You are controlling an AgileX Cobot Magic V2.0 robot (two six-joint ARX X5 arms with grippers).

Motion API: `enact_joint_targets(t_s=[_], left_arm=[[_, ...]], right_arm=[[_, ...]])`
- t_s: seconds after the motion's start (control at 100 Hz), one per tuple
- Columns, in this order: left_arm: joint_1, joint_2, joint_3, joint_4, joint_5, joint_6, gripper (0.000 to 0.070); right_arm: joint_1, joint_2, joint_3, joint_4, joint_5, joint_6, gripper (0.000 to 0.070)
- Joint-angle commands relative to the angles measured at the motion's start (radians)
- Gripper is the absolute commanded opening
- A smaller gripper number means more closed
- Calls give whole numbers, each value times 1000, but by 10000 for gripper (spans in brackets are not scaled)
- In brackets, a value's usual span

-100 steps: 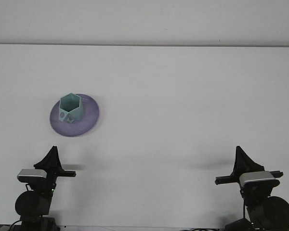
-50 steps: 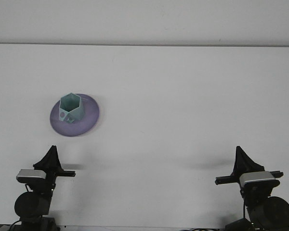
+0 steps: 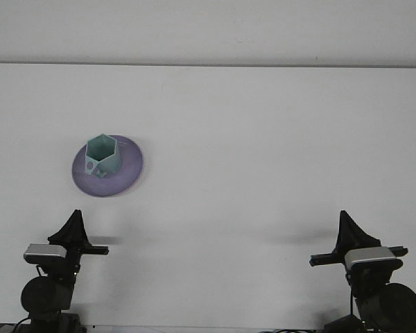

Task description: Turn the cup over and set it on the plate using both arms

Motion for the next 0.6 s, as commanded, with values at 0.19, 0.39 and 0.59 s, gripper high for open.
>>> enact_joint_targets(t_s=[0.19, 0.39, 0.59], left_arm=[[-3, -1, -19, 10, 2, 1, 12], [-3, -1, -19, 10, 2, 1, 12], [-3, 0, -19, 9, 2, 1, 12]], right_arm=[[-129, -21, -94, 41, -125, -212, 1], [-273, -157, -294, 170, -225, -264, 0], [-312, -160, -403, 271, -244, -263, 0]])
